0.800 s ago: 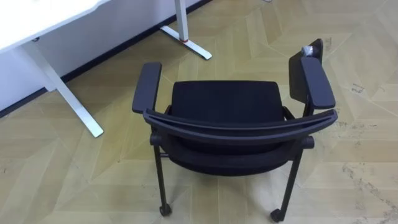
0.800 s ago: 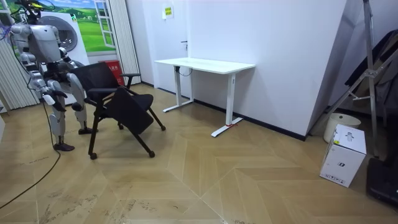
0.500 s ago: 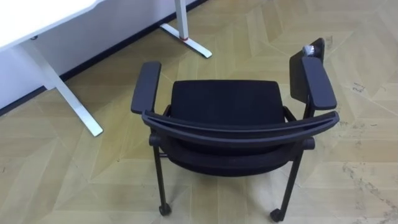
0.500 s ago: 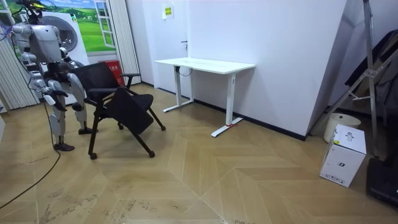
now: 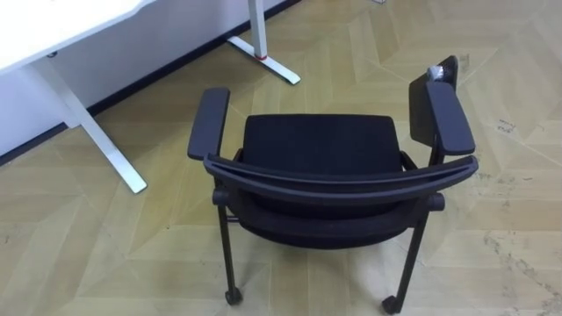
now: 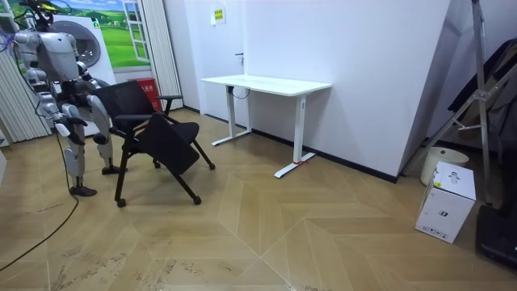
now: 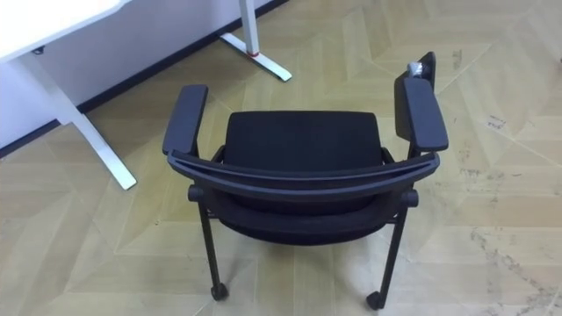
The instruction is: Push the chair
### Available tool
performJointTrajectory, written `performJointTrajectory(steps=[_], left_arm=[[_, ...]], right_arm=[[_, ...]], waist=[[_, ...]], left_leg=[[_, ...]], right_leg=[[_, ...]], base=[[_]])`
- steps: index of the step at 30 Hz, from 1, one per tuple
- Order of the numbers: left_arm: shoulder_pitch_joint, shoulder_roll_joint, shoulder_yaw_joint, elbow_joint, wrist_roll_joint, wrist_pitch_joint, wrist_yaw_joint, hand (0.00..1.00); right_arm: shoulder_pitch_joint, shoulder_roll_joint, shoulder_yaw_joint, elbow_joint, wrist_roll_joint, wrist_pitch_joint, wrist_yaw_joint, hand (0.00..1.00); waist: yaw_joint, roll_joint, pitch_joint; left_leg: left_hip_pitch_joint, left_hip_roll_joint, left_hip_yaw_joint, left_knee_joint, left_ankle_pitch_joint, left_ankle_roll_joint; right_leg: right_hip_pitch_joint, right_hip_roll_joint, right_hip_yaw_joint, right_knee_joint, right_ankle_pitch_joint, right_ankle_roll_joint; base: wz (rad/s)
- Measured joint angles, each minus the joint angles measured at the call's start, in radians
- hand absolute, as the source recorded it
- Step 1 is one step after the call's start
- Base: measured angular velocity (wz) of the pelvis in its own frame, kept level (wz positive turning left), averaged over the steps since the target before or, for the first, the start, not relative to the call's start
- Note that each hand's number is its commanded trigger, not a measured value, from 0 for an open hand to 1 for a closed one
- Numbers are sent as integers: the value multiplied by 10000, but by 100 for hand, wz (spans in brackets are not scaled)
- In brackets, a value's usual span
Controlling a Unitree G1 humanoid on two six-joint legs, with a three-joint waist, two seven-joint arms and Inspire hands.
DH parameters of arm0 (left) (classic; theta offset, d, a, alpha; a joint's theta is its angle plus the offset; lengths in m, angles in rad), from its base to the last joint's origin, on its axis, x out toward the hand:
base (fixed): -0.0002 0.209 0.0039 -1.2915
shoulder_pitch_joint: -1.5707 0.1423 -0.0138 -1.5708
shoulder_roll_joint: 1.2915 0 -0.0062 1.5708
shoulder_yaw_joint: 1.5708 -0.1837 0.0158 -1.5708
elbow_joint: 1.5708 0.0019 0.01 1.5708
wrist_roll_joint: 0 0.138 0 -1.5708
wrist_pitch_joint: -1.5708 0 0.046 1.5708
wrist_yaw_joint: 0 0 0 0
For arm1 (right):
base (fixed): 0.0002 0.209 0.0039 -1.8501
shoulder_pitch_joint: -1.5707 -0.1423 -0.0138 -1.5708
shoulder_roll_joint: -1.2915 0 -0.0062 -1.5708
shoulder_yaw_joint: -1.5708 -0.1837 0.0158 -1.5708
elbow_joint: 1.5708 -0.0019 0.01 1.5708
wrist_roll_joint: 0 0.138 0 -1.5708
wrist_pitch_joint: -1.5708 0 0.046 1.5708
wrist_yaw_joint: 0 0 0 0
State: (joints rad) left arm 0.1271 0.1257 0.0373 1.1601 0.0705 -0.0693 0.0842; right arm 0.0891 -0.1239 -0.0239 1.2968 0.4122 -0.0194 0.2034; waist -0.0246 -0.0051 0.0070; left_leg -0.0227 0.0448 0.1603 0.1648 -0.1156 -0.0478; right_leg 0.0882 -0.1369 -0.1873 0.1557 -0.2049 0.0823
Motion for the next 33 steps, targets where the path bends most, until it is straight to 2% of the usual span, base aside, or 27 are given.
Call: performJointTrajectory(steps=[8,13,19,25,29,31,33], left_arm=[[11,-18,196,21,-216,0,-29,0],[44,-20,360,-11,-260,-9,156,0],[-2,-31,1051,-466,609,-54,739,0],[-239,80,1499,-1938,2124,-243,1761,0],[-783,307,1544,-2379,2594,-246,2213,0],[-773,340,1524,-3223,2760,-181,2299,0],[-791,441,1462,-3870,3129,-190,2558,0]], right_arm=[[-6,5,20,-89,-78,212,-112,0],[-6,-2,12,-138,-156,206,-150,0],[-9,9,-302,-97,-472,152,-103,0],[11,-26,-788,-130,-1033,-37,-136,0],[-95,-183,-790,-27,-1095,-11,-109,0],[-90,-304,-796,-34,-1046,-13,-90,0],[-72,-380,-864,-37,-1061,-11,-106,0]], waist=[[56,-81,-12],[37,-38,-37],[34,-42,-35],[-1,62,1],[-99,290,-21],[-204,376,-8],[-246,459,-31]], left_leg=[[16,0,31,-1,0,-1],[35,0,39,2,0,0],[100,0,25,15,0,0],[175,0,22,17,-5,6],[171,0,19,18,-11,12],[171,0,12,14,-11,12],[173,-1,13,12,-10,12]], right_leg=[[-1,0,47,-25,0,0],[23,-3,55,-28,0,0],[43,-3,87,-40,-4,5],[118,-2,88,-29,-7,8],[135,1,98,14,1,3],[136,2,101,11,15,-3],[136,2,108,13,17,-6]], base=[[-1],[-1],[-1],[0],[0],[0],[0]])
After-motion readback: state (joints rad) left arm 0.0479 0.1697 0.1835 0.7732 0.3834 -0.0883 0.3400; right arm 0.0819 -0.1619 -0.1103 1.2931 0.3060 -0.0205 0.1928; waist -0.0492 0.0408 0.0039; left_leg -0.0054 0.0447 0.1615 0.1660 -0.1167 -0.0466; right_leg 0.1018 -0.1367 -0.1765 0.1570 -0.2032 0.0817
